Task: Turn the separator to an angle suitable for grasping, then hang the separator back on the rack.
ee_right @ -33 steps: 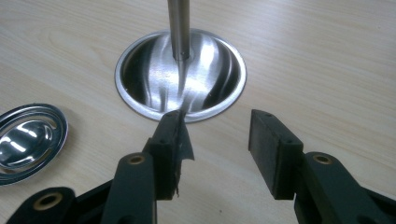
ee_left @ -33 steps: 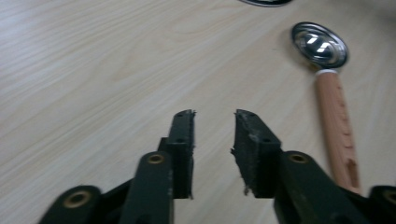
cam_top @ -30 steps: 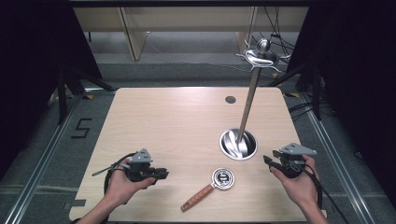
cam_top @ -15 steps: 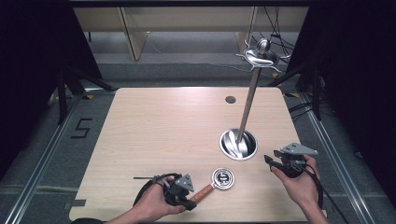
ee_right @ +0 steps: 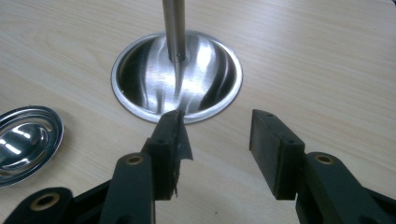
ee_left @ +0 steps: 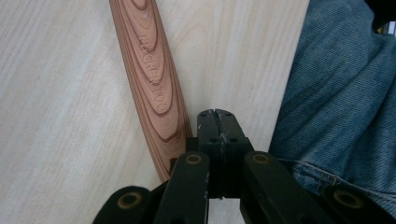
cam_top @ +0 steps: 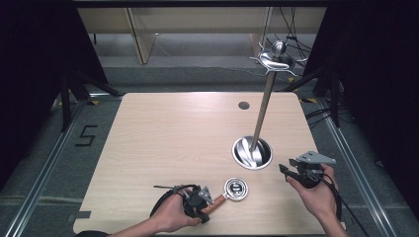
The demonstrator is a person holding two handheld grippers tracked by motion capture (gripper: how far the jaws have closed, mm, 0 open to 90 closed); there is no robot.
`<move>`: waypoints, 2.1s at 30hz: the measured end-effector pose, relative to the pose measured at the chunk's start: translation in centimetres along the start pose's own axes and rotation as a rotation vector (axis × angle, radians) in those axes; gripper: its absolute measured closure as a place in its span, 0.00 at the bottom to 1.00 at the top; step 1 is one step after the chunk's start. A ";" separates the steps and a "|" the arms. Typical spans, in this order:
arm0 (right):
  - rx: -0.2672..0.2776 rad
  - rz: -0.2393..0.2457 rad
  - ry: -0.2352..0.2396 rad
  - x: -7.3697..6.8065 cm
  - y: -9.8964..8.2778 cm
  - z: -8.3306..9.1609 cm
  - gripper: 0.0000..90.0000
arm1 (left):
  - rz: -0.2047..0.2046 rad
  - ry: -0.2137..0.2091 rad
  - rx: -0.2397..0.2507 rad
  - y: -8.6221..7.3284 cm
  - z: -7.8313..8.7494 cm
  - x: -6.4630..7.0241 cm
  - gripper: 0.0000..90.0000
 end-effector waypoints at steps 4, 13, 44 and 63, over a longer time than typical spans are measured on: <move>0.003 0.017 -0.001 0.1 0.1 -0.1 0.61 | 0.018 -0.003 -0.019 -0.2 0.1 -0.7 0.99; 0.008 0.041 0.004 0.3 0.2 -0.2 0.61 | 0.130 0.094 -0.063 -0.4 0.9 -5.2 0.99; 0.000 0.047 0.012 0.4 0.0 -0.2 0.60 | 0.381 0.303 0.101 5.2 0.2 -15.5 0.88; 0.010 0.078 0.024 0.2 0.0 -0.4 0.59 | 0.636 0.304 0.106 6.1 0.2 -15.0 0.37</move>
Point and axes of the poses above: each handheld gripper's, and its own axes: z roughly backward along the jaws, y roughly out of its top, x roughly to its right, the point moved 9 cm from there along -z, roughly forward along the jaws, and after that the axes turned 13 degrees about -z, right-handed, at the moved point
